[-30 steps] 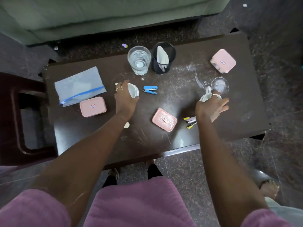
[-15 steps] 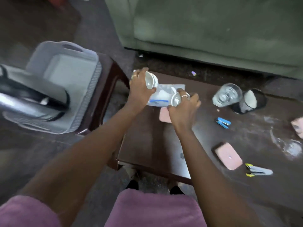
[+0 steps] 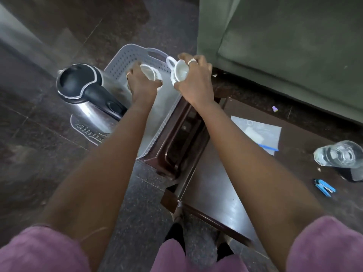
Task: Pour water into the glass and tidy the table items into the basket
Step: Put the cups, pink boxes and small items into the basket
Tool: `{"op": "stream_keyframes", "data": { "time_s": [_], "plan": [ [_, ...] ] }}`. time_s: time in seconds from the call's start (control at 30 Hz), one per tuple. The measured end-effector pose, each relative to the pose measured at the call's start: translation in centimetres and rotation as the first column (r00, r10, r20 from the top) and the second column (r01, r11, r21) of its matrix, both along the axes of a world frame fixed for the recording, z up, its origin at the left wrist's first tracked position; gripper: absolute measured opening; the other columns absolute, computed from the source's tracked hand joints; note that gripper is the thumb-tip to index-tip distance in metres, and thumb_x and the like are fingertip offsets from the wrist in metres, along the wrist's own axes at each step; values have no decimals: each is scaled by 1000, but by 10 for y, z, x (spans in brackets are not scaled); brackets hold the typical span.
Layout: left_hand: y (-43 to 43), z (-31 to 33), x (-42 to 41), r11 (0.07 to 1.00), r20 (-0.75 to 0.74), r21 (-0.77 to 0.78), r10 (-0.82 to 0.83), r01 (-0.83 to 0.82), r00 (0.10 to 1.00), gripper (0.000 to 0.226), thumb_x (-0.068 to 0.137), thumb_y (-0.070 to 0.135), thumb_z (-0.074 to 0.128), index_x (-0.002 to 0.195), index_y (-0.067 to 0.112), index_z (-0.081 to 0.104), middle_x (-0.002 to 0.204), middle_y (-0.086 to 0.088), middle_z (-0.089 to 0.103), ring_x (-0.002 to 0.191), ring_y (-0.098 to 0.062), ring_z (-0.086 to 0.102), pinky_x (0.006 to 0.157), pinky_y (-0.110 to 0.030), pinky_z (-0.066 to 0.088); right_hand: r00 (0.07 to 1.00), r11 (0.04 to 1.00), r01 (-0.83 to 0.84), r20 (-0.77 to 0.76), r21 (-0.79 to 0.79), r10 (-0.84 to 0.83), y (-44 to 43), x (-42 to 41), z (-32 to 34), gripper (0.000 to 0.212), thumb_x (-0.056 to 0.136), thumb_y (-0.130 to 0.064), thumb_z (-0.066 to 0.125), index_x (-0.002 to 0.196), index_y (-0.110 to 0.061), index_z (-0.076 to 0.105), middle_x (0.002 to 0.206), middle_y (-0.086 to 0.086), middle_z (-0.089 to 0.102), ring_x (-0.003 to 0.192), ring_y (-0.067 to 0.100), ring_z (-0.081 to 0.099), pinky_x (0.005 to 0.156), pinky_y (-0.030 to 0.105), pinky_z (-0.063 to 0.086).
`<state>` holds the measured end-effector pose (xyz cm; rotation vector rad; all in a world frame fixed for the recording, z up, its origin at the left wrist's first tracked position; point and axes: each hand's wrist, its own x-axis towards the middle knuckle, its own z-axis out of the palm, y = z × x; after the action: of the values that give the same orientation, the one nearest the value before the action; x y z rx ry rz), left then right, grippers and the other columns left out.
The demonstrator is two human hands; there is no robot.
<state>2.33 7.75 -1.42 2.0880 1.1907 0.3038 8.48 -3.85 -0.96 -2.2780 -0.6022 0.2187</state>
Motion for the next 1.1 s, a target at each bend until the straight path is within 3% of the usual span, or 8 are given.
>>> {"op": "stream_keyframes", "data": {
  "time_s": [0.23,0.47,0.63,0.77,0.9,1.0,1.1],
  "plan": [
    [10,-12,-4,992,46,-97,84,-79,995,80,72,15,78,139,15,34,139,-13,40,124,-25,44,98,-27,35,996,987,-86,-47,-135,80,43,23,-25,68,69,-23,72,131,-32,47,131,4,45,121,28,40,98,40,44],
    [19,-15,-25,1000,17,-15,15,-15,1000,79,71,10,77,139,17,36,143,-11,35,125,-23,43,89,-18,28,990,960,-138,-63,-243,126,60,24,-45,67,66,-29,74,128,-37,47,129,4,49,119,30,46,96,37,40],
    [24,-20,-12,999,-68,-2,32,-32,997,78,72,3,75,139,17,36,143,-13,34,127,-30,41,102,-32,38,990,957,-135,-73,-257,120,65,30,-50,67,68,-30,75,129,-35,47,130,4,48,120,29,45,98,38,39],
    [41,-26,9,997,-145,30,72,-69,987,67,79,-3,63,137,16,36,145,-11,31,129,-34,37,105,-37,35,996,955,-82,-64,-283,66,77,37,-51,67,70,-30,74,131,-30,45,131,3,47,122,29,44,92,38,41],
    [61,-31,31,988,-167,60,150,-142,974,52,84,-7,47,131,15,39,146,-8,29,128,-35,34,103,-38,37,984,951,-163,-112,-262,138,102,41,-57,70,74,-17,73,135,-20,40,137,8,41,129,33,33,98,39,39],
    [77,-39,42,969,-169,-3,244,-248,955,47,87,-3,46,130,15,41,145,-7,30,129,-34,33,104,-39,36,971,935,-229,-131,-270,200,125,43,-59,70,76,-17,72,137,-15,38,139,11,38,131,35,31,105,40,34],
    [88,-46,46,938,-206,-48,326,-342,923,45,90,3,48,132,15,41,145,-5,32,131,-33,32,105,-43,36,958,919,-279,-148,-278,246,145,44,-63,66,73,-19,75,131,-16,44,138,12,35,131,34,32,103,42,36]
  ]
}}
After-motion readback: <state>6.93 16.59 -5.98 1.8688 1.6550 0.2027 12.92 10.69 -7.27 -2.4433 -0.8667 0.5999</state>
